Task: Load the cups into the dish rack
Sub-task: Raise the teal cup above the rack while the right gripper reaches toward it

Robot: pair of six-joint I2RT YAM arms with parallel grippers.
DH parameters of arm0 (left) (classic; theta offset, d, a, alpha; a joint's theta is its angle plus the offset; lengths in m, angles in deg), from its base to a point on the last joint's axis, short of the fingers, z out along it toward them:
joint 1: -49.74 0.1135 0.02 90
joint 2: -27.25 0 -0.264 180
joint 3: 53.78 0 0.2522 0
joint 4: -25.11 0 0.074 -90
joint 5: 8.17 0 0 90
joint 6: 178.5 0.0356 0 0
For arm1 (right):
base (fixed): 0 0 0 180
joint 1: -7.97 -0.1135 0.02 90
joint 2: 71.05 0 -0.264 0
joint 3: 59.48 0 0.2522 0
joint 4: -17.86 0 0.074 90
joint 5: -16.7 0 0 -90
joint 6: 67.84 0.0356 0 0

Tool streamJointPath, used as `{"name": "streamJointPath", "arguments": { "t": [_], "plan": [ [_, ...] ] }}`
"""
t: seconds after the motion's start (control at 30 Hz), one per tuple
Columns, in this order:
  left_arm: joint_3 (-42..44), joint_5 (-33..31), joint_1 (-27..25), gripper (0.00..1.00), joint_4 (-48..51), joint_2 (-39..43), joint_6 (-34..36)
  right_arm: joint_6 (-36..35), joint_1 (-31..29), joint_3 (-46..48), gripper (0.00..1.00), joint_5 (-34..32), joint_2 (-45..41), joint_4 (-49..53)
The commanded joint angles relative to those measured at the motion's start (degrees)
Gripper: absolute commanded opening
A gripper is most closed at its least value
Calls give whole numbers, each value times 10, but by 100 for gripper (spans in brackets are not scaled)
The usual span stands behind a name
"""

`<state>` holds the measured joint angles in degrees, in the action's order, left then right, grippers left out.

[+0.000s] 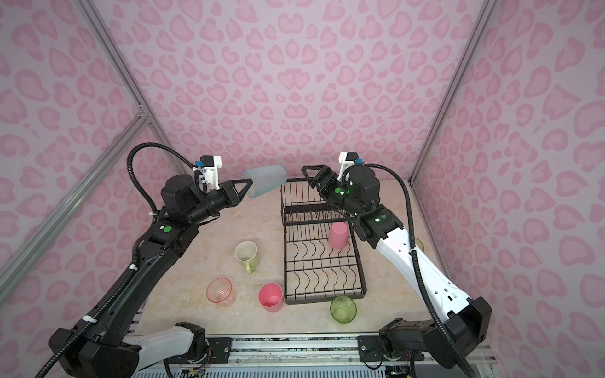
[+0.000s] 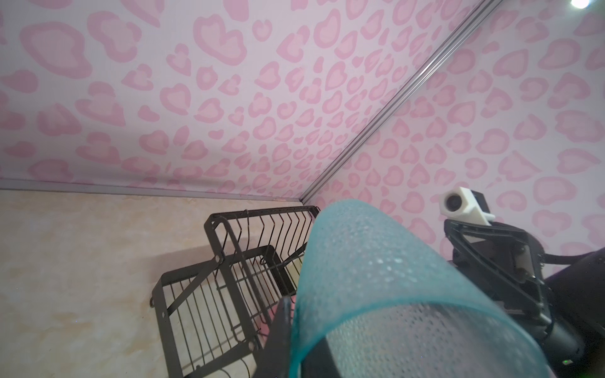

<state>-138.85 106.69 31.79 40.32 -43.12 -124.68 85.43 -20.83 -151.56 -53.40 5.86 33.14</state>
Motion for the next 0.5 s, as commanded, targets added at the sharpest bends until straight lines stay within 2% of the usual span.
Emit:
{"name": "streamJointPath", "arguments": {
  "t": [0.0,0.2,0.47],
  "plan": [
    [7,29,-1,3,-146,-25,-32,106,5,5,80,26,16,-86],
    [10,52,-1,3,-221,-78,-59,178,3,8,80,17,44,-135],
    [17,55,-5,3,-290,-115,-86,218,-11,9,80,-21,60,-144]
  ]
}}
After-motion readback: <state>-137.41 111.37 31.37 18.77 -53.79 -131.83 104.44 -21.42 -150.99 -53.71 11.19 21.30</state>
